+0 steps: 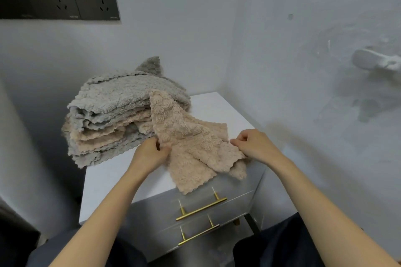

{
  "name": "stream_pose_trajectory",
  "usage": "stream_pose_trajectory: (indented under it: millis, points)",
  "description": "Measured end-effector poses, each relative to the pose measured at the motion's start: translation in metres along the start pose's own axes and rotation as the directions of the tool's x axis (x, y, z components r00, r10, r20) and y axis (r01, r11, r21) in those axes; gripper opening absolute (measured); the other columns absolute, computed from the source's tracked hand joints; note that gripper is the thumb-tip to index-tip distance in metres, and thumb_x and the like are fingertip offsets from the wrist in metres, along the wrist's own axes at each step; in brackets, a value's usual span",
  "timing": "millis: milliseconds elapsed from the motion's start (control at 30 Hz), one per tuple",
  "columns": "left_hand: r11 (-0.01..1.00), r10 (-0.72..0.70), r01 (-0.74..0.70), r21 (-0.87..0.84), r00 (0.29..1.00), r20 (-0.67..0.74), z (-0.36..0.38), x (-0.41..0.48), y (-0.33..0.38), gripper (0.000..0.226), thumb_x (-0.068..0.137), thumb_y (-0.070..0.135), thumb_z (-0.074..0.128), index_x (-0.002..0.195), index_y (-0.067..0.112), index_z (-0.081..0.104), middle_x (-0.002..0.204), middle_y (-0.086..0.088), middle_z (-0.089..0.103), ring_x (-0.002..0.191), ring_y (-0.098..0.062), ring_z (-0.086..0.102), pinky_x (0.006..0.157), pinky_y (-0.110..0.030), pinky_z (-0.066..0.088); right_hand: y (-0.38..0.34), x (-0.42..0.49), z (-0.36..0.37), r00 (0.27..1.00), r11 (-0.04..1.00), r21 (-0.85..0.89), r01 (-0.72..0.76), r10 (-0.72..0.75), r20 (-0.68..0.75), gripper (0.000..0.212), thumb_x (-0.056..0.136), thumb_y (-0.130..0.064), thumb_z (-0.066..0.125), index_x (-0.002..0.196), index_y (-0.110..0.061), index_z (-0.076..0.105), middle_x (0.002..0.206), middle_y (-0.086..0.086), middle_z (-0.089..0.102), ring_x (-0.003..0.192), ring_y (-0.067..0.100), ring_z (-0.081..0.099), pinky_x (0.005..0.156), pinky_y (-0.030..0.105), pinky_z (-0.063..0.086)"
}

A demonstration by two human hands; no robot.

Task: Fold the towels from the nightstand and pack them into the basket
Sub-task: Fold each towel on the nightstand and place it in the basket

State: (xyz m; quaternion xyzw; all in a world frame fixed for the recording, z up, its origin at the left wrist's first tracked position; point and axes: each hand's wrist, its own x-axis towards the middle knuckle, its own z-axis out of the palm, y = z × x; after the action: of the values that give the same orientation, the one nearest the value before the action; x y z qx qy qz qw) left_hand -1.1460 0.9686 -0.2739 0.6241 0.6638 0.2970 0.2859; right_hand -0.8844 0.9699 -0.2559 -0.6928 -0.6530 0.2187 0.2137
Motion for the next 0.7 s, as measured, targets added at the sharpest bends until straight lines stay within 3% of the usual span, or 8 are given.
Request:
stream_pose_trajectory:
  millis: [100,233,300,367,433,500,567,700]
  points:
    - [1.0,0.008,-0.008,0.003,0.998,-0.057,-0.002,0.0,-0.002,0.03,0.093,0.018,0.053,0.067,0.012,0.039,0.063,-0.001,0.04,0.057,-0.016,0.036,0.052,-0.031,0.023,0.0,0.0,0.005,0.997,0.997,-0.043,-0.063,0.065,0.05,0.025,0.085,-0.045,0.063,0.068,-0.027,0.058,0.076,-0.01,0.059,0.082,0.018,0.061,0.077,0.033,0.052]
    - [0.999,0.037,-0.041,-0.032,0.993,-0.112,-0.008,-0.001,-0.003,0.025,0.094,0.021,0.053,0.075,0.006,0.046,0.07,-0.006,0.044,0.062,-0.019,0.037,0.056,-0.033,0.024,-0.005,0.003,0.01,0.993,0.994,-0.075,-0.08,0.086,0.078,0.039,0.082,-0.052,0.065,0.088,-0.014,0.072,0.097,-0.001,0.07,0.095,0.018,0.061,0.087,0.036,0.052]
    - [0.996,0.051,-0.058,-0.065,0.992,-0.115,-0.011,-0.002,-0.004,0.023,0.094,0.021,0.053,0.079,0.004,0.049,0.072,-0.008,0.045,0.065,-0.02,0.038,0.058,-0.032,0.025,-0.005,0.004,0.013,0.991,0.994,-0.087,-0.068,0.078,0.11,0.021,0.083,-0.043,0.068,0.085,-0.023,0.071,0.103,-0.004,0.069,0.096,0.016,0.06,0.087,0.034,0.05]
    - [0.995,0.055,-0.064,-0.078,0.992,-0.115,-0.012,-0.003,-0.005,0.022,0.094,0.021,0.054,0.08,0.004,0.05,0.072,-0.008,0.045,0.066,-0.02,0.038,0.058,-0.032,0.025,-0.007,0.004,0.015,0.989,0.994,-0.097,-0.056,0.069,0.132,0.011,0.085,-0.035,0.067,0.079,-0.025,0.069,0.1,-0.003,0.069,0.093,0.016,0.059,0.084,0.032,0.05]
    - [0.995,0.057,-0.066,-0.077,0.992,-0.113,-0.014,-0.004,-0.007,0.025,0.094,0.022,0.054,0.083,0.0,0.054,0.074,-0.009,0.047,0.068,-0.02,0.04,0.06,-0.032,0.027,-0.008,0.003,0.019,0.986,0.995,-0.093,-0.042,0.056,0.154,0.026,0.09,-0.032,0.063,0.079,-0.01,0.07,0.084,0.003,0.067,0.077,0.017,0.057,0.071,0.031,0.047]
    - [0.993,0.051,-0.064,-0.097,0.991,-0.125,-0.015,-0.004,-0.008,0.029,0.095,0.023,0.054,0.084,-0.004,0.055,0.076,-0.01,0.05,0.069,-0.021,0.042,0.062,-0.033,0.029,-0.009,0.001,0.019,0.99,0.997,-0.081,-0.015,0.026,0.142,0.036,0.094,-0.028,0.056,0.066,-0.005,0.059,0.068,0.006,0.054,0.062,0.017,0.044,0.061,0.028,0.036]
    - [0.988,0.044,-0.065,-0.137,0.987,-0.155,-0.017,-0.004,-0.009,0.029,0.096,0.023,0.053,0.074,0.004,0.051,0.071,-0.006,0.048,0.065,-0.02,0.041,0.058,-0.032,0.028,-0.009,-0.001,0.016,0.999,1.0,0.012,0.013,-0.014,0.03,0.034,0.096,-0.023,0.051,0.064,-0.011,0.049,0.062,0.005,0.049,0.058,0.017,0.041,0.059,0.029,0.032]
    - [0.972,0.01,-0.078,-0.222,0.957,-0.29,-0.027,-0.004,-0.01,0.032,0.095,0.025,0.055,0.065,0.015,0.046,0.061,0.002,0.045,0.056,-0.014,0.038,0.052,-0.029,0.027,-0.009,-0.003,-0.002,0.955,0.874,0.487,-0.009,0.152,-0.254,0.011,0.096,-0.024,0.051,0.099,-0.014,0.049,0.083,0.001,0.055,0.07,0.015,0.054,0.06,0.027,0.043]
